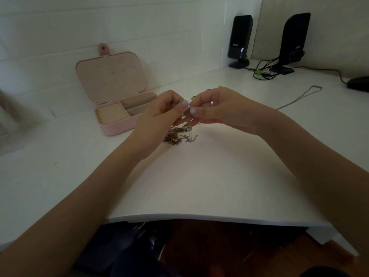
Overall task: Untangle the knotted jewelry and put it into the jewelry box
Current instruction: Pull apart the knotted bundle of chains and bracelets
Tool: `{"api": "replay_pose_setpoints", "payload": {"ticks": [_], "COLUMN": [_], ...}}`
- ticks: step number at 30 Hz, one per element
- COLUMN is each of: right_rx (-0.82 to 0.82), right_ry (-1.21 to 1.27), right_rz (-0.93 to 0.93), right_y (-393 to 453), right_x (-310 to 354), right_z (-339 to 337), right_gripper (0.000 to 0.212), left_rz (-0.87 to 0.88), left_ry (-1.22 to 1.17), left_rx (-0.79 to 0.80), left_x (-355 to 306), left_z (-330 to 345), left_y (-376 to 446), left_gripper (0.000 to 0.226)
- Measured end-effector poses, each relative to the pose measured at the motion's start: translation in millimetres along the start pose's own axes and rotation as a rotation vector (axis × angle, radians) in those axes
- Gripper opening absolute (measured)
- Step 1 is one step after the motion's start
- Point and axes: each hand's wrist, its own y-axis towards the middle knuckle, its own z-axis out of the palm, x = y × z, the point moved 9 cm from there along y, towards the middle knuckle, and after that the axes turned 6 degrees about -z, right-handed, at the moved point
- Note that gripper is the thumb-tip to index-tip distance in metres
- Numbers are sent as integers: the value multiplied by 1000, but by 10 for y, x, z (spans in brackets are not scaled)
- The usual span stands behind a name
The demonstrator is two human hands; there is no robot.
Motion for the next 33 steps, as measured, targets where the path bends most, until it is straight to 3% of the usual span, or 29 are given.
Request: {"api": "replay_pose_setpoints", "payload": {"ticks": [7,16,20,25,33], "right_rx": [9,119,104,58,29], "right_ry": [-15,21,-2,26,8], "right_rz": [29,41,46,39,53], "right_y": [5,-12,9,27,24], "right_x": [1,-26,-20,-9,-31], "right_z": [5,78,68,31,-21], "right_gripper": [4,11,13,12,14], "left_rz": [-24,-38,-41,-33,-109], "left_ry": [-3,-51,-19,-45,-202], "left_rx": [25,95,51,2,52], "left_x": [32,30,51,58,100], "left_z": [0,29,-11,-36,41], "left_y": [16,14,39,38,19], "left_gripper": [18,19,10,19,21]}}
